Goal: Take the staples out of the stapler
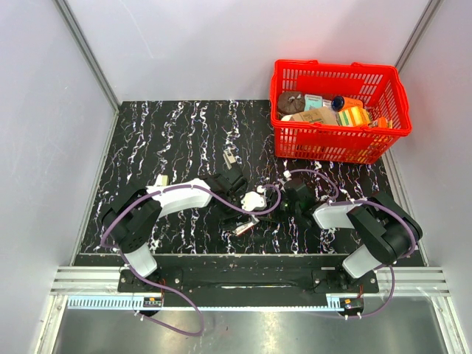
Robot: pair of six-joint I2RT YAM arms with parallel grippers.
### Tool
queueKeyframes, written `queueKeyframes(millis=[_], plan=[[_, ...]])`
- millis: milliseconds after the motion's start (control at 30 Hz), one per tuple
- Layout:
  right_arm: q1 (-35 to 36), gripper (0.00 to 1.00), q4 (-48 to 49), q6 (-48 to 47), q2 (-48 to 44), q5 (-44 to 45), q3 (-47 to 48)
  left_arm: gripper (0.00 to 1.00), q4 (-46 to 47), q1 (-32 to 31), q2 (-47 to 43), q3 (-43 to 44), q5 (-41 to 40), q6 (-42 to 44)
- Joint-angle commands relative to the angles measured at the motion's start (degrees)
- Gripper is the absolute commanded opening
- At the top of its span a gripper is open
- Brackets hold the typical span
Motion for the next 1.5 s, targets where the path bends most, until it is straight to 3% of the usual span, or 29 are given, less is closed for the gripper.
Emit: queueKeyframes(millis=[0, 333, 1000, 1233, 1367, 1467], plan=[[-0.22, 0.23, 1.75, -1.59, 0.35, -1.34, -0.14, 0.72, -0.09, -0.04, 1.93, 0.08, -1.25, -0.01], [-0.05, 0.12, -0.27, -3.26, 0.79, -1.08, 1.01, 0.72, -0.18, -0.13, 2.02, 0.42, -1.51, -0.09], [5.67, 0.1, -1.77, -3.53, 1.32, -1.34, 4.09, 0.72, -0.18, -0.13, 2.29, 0.51, -1.69, 0.17], [6.46, 0.16, 2.1, -1.42, 1.41, -2.84, 2.42, 0.71, -0.26, -0.22, 2.37, 0.78, -1.78, 0.08], [6.64, 0.27, 3.07, -0.8, 1.49, -3.1, 1.98, 0.71, -0.18, -0.31, 2.46, 1.13, -1.95, -0.01], [6.55, 0.3, 3.25, -0.71, 1.14, -3.1, 1.63, 0.71, 0.44, -0.39, 2.64, 1.39, -2.39, -0.27]])
